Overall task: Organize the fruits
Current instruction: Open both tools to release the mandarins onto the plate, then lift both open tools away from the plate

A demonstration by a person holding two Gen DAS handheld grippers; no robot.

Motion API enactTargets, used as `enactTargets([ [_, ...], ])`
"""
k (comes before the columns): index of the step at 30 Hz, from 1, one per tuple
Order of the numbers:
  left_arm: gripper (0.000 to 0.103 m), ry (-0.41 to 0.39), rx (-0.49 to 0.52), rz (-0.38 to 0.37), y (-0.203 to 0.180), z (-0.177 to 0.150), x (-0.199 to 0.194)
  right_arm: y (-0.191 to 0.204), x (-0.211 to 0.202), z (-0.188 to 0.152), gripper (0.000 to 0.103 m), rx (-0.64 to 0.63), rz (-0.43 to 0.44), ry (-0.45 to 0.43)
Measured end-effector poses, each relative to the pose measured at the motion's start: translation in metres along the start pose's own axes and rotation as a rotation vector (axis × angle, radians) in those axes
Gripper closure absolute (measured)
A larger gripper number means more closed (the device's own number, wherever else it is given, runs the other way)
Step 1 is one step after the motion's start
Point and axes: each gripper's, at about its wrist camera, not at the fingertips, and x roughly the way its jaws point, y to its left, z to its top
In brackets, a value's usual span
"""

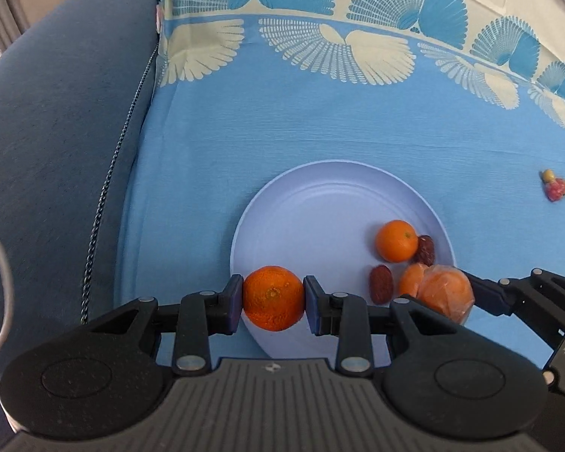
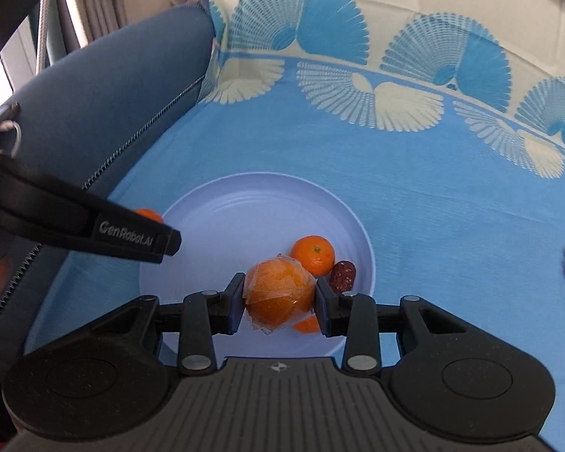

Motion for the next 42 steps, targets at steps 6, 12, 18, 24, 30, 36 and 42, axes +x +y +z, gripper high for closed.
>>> enactTargets([
  [6, 0.035, -0.037, -0.006, 0.007, 0.003, 0.01, 0.011, 0.0, 0.022, 0.006, 0.062, -0.029, 0.006, 0.022],
  [12, 0.0, -0.111, -0.023, 0.005, 0.006, 0.007, -0.014, -0.002, 0.005, 0.011, 0.015, -0.044, 0.006, -0.001],
  [18, 0.0, -0.076, -0.006, 0.042, 0.001, -0.031, -0.06, -0.002, -0.045, -0.011, 0.006, -0.002, 0.023, 0.04],
  [24, 0.0, -0.139, -0.016, 0.164, -0.005, -0.082, -0.114, 0.004, -0.107, -0.027, 0.001, 0.037, 0.026, 0.015],
  [30, 0.0, -0.204, -0.064, 0.197, -0.001, -0.104, -0.159, 0.014, -0.163, -0.046, 0.001, 0.028, 0.006, -0.074],
  [36, 0.0, -0.22, -0.089, 0.186, 0.0, -0.122, -0.189, 0.017, -0.197, -0.062, 0.001, 0.072, -0.027, -0.138],
  [42, 0.0, -0.227, -0.088, 0.196, -0.008, -0.142, -0.205, 0.024, -0.216, -0.077, 0.001, 0.074, -0.051, -0.177],
])
